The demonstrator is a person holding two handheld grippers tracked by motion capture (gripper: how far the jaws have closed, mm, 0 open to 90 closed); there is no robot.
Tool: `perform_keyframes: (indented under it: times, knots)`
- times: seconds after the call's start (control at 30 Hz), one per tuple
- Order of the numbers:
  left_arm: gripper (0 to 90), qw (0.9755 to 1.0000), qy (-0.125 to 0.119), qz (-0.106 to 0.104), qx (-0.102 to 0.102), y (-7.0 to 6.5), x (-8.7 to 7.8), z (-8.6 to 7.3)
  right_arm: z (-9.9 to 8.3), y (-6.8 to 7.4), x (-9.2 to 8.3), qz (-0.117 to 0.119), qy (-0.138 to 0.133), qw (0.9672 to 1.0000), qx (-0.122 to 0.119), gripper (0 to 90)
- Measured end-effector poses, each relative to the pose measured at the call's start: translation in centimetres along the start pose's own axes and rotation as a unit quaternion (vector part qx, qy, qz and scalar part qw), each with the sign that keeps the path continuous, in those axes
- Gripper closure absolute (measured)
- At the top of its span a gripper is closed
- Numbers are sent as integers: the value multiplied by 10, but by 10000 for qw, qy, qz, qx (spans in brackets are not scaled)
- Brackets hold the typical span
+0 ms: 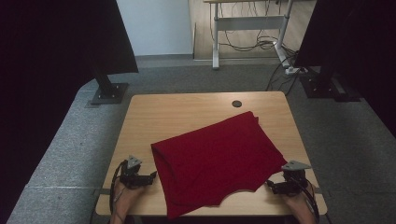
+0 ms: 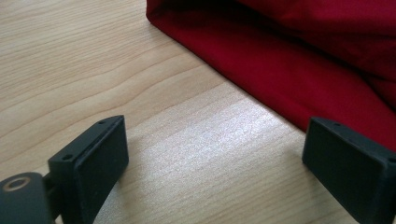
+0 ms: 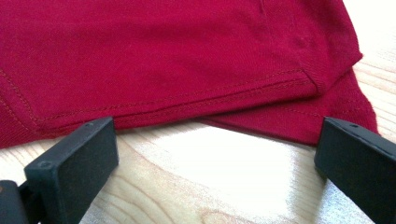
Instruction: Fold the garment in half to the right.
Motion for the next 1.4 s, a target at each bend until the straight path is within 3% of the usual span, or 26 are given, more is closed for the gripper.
perform_keyframes:
  times: [0.17, 0.2, 0.33, 0.6, 0.83, 0.87, 1.07, 1.2, 1.23, 1.3, 1.4]
  knots:
    - [90, 9999, -90, -67, 0, -1, -4, 7, 0, 0, 0, 1, 0, 10000, 0, 0]
    - [90, 9997, -168, -190, -38, -1, -7, 16, 0, 0, 0, 1, 0, 10000, 0, 0]
    - [90, 9996, -182, -191, 32, 0, -8, 27, 0, 0, 0, 1, 0, 10000, -1, 0]
    - [90, 9990, -324, -311, -25, 1, -6, 51, 0, 0, 0, 3, -1, 10000, 1, 0]
    - [90, 9989, -342, -322, 17, 1, 3, 65, 0, 0, 0, 2, -4, 10000, 4, 0]
    - [90, 9987, -386, -333, -16, 3, 7, 73, 0, 0, 0, 2, -4, 10000, 4, 0]
    - [104, 9980, -515, -358, -78, 4, 18, 89, 0, 0, 0, 2, -7, 10000, 10, 0]
    - [108, 9982, -499, -330, -81, 4, 27, 93, 0, 0, 0, 2, -12, 10000, 8, 0]
    - [108, 9985, -486, -235, -88, 6, 33, 94, 0, 0, 0, 2, -13, 10000, 9, 2]
    - [113, 9983, -503, -223, -197, 7, 40, 96, 0, 0, -1, 3, -24, 10000, 10, 7]
    - [115, 9983, -503, -223, -197, 7, 40, 96, 0, 0, -1, 4, -26, 10000, 12, 8]
Point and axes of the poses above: each handheld gripper's, and its own axes: x roughly forward along the jaws, z roughly out of its top, y roughly to its left, the point moved 6 cm from there along x, roughly forward along the jaws, and after that the axes turned 7 degrees about -x, right-handed, at the moved point
